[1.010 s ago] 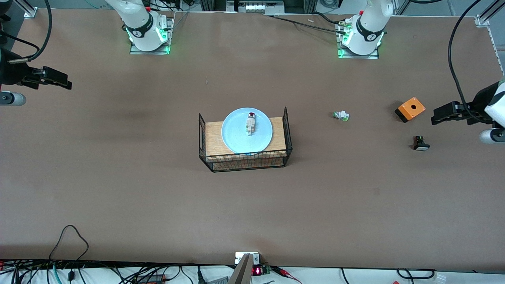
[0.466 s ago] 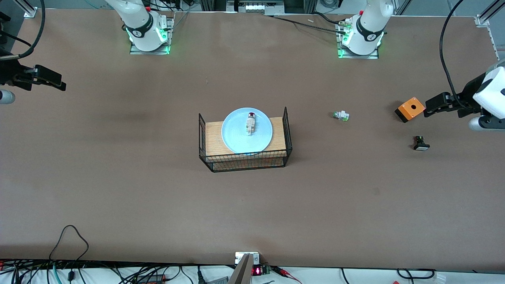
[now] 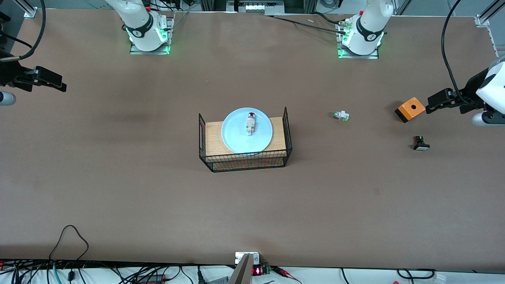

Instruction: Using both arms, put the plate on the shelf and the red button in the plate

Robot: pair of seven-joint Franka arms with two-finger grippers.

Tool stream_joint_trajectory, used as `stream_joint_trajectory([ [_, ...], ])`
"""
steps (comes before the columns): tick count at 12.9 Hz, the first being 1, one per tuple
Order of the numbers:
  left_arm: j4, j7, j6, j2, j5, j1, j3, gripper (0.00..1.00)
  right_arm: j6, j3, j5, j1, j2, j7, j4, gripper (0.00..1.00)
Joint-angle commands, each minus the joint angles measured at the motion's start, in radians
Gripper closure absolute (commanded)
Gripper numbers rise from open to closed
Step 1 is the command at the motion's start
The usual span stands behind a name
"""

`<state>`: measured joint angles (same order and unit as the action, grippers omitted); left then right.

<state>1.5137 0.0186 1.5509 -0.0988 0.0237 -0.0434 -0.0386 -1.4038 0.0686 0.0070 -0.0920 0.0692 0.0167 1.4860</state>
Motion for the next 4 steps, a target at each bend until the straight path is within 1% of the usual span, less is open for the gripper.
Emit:
stream_joint_trajectory([
  [1,0.028,-0.014,0.017,0.033,0.007,-0.006,0.009,0.0,0.008,0.008,0.002,-0.005,0.014,0.003,-0.03,0.0],
  [4,0.025,-0.016,0.017,0.031,0.007,-0.007,0.009,0.0,0.008,0.01,0.004,-0.005,0.014,0.003,-0.03,0.0],
])
